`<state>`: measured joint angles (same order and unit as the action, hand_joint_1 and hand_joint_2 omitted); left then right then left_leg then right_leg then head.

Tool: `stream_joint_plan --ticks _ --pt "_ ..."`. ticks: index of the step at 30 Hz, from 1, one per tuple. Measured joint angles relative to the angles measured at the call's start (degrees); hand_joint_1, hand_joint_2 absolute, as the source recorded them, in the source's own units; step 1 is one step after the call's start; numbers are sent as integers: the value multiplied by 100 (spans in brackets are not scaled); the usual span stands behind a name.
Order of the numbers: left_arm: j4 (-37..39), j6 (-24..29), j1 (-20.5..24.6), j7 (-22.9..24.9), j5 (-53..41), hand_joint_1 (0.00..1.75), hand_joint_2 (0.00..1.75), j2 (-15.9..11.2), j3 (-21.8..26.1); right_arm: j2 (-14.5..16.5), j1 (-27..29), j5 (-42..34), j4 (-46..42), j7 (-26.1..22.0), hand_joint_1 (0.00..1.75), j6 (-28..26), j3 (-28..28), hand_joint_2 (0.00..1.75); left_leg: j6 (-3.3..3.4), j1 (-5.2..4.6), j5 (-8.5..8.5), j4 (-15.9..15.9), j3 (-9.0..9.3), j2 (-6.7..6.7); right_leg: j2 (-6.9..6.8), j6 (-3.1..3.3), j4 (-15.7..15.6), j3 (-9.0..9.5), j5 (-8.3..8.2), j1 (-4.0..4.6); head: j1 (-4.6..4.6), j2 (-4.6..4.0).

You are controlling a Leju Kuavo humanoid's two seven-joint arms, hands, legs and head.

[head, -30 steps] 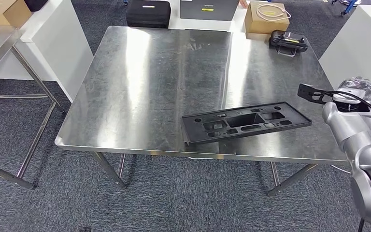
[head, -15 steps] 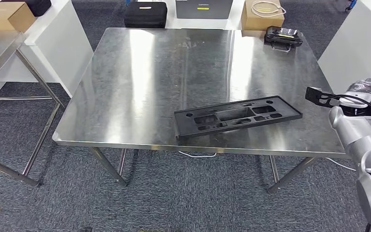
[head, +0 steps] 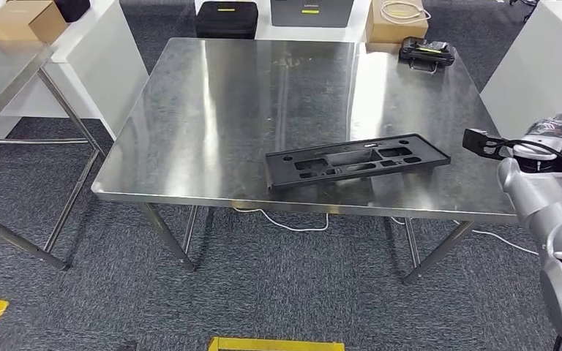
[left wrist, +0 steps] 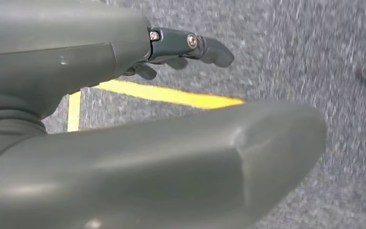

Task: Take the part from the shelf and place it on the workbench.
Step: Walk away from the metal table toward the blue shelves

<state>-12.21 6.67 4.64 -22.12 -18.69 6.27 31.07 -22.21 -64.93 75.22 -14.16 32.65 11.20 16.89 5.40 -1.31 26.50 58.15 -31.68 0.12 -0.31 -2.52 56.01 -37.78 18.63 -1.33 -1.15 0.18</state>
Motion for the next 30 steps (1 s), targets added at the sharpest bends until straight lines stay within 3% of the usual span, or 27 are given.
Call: stream_joint_plan --ticks 2,4,6,7,8,10,12,14,15,16,18,20,21,22,23,26,27,28,30 --pt "1 -1 1 0 0 0 0 3 1 -29 -12 8 2 0 0 -8 0 175 30 33 -243 -188 -33 17 8 12 153 -126 179 29 13 0" --pt "2 -4 3 0 -1 0 0 12 1 -69 -24 10 6 1 0 -14 0 175 22 50 -445 -272 -162 30 20 70 788 -381 663 25 32 0" --pt "3 -10 1 0 -2 0 0 29 0 -85 -6 9 18 2 0 -15 1 175 -10 54 -590 -264 -354 34 22 25 1506 -535 1008 2 42 0" --pt "3 -13 1 0 -2 0 0 39 -1 -86 7 8 24 2 0 -15 1 175 -31 58 -659 -262 -450 34 22 -37 1639 -487 1038 -13 44 0" --pt "4 -15 1 0 -2 0 0 49 -1 -87 15 8 28 2 0 -16 1 175 -55 67 -728 -255 -546 35 21 -112 1559 -329 991 -30 44 0" --pt "2 -16 3 0 -2 0 0 59 0 -86 7 9 29 2 0 -19 1 175 -123 79 -851 -218 -727 33 19 -224 826 292 896 -76 50 0" --pt "0 -17 7 1 -4 0 0 62 0 -82 1 9 28 5 0 -27 1 175 -203 66 -953 -168 -846 26 55 -190 187 742 929 -49 46 0" --pt "0 -18 0 2 -8 0 0 61 1 -79 13 9 32 13 0 -39 1 175 -249 50 -1041 -153 -892 8 92 -74 67 781 939 -8 35 0" --pt "1 -18 -10 2 -9 0 0 57 4 -75 21 10 38 16 0 -46 1 175 -265 60 -1066 -143 -919 -2 81 -22 62 750 909 -41 36 0" --pt "3 -17 -22 3 -9 0 0 52 7 -64 30 12 42 17 0 -52 1 175 -288 79 -998 -87 -967 -8 74 40 73 726 861 -67 25 0" --pt "5 -16 -42 3 -7 0 0 45 12 -42 40 29 48 19 0 -76 1 175 -364 127 -544 350 -1138 -18 50 160 77 626 741 -106 14 0" --pt "6 -12 -48 2 -4 0 0 46 16 -32 52 78 48 20 0 -145 1 175 -443 167 56 1171 -1356 -25 41 207 82 507 630 -97 10 0" --pt "6 -9 -48 1 -2 0 0 46 20 -30 74 108 48 20 0 -195 1 175 -471 191 226 1522 -1410 -24 39 198 84 450 582 -95 9 0" --pt "7 -4 -48 0 -1 0 0 47 25 -28 112 141 49 23 0 -251 1 175 -489 215 283 1693 -1372 -22 38 182 86 397 540 -94 9 0" --pt "7 3 -48 -2 -1 0 0 48 33 -30 169 174 50 38 0 -326 1 175 -498 237 247 1624 -1208 -20 38 160 87 349 500 -96 8 0" --pt "6 42 -44 -24 -2 0 0 49 57 -60 368 223 52 144 0 -651 0 175 -468 260 50 534 -302 -28 33 60 87 254 394 -100 10 0" --pt "7 51 -44 -33 -4 0 0 50 61 -73 424 213 52 180 0 -770 -1 175 -444 244 27 279 -123 -39 26 19 82 239 360 -96 18 0" --pt "7 54 -45 -39 -7 0 0 52 63 -83 472 200 52 206 0 -866 -2 175 -422 222 30 155 -53 -50 18 -22 76 228 327 -90 22 0" --pt "8 56 -48 -46 -10 0 0 57 75 -101 568 179 52 232 0 -973 -4 175 -347 178 -45 100 -95 -54 9 -127 40 203 250 -63 34 0"
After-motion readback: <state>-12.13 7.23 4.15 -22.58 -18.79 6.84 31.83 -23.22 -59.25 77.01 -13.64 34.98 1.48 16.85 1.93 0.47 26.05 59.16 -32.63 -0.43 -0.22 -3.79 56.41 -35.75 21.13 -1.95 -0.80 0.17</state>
